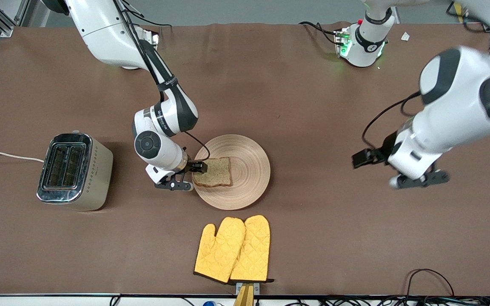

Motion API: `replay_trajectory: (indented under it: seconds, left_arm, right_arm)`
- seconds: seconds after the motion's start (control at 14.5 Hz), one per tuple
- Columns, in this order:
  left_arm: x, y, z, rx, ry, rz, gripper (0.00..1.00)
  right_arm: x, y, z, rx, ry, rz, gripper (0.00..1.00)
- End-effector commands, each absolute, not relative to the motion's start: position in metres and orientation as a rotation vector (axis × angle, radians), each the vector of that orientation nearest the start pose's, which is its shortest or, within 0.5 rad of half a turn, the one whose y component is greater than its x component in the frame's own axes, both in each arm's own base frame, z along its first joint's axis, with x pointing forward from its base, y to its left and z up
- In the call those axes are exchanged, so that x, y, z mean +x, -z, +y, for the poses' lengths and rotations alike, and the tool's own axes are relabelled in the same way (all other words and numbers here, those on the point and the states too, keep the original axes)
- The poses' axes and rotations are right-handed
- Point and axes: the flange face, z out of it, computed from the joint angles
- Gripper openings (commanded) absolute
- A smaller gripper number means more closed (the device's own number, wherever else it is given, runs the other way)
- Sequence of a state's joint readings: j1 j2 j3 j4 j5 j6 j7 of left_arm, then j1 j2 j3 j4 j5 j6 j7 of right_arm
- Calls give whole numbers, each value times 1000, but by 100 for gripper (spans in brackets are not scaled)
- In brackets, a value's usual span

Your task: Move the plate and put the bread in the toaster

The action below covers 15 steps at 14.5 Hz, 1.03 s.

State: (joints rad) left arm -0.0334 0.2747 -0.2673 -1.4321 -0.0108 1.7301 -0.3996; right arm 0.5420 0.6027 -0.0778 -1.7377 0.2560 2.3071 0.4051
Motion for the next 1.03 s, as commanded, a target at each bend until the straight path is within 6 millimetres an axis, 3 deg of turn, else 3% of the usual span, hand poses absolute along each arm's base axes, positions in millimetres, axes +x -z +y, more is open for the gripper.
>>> replay_trajectory:
  seconds: [0.0, 0.21, 0.28, 0.41, 0.48, 0.62, 0.96]
  left_arm:
    - [594, -598, -162, -3129, 47, -164, 100]
    - [583, -631, -148, -3112, -10, -186, 100]
    - [578, -642, -131, -3104, 0, -229, 100]
    - [560, -668, -126, -3089, 46, -236, 100]
    - [555, -671, -118, -3081, 28, -250, 100]
    - [536, -676, -125, -3061, -24, -179, 100]
    - [530, -668, -103, -3066, -68, -2, 100]
  right_arm:
    - [590, -225, 318, -3005, -124, 192, 78]
    - [590, -225, 319, -3005, -124, 189, 65]
    - [590, -225, 318, -3005, -124, 192, 64]
    - [590, -225, 319, -3007, -123, 188, 61]
    - [590, -225, 319, -3007, -125, 188, 58]
    - [590, -226, 319, -3006, -124, 185, 51]
    - [590, -226, 320, -3006, -122, 182, 37]
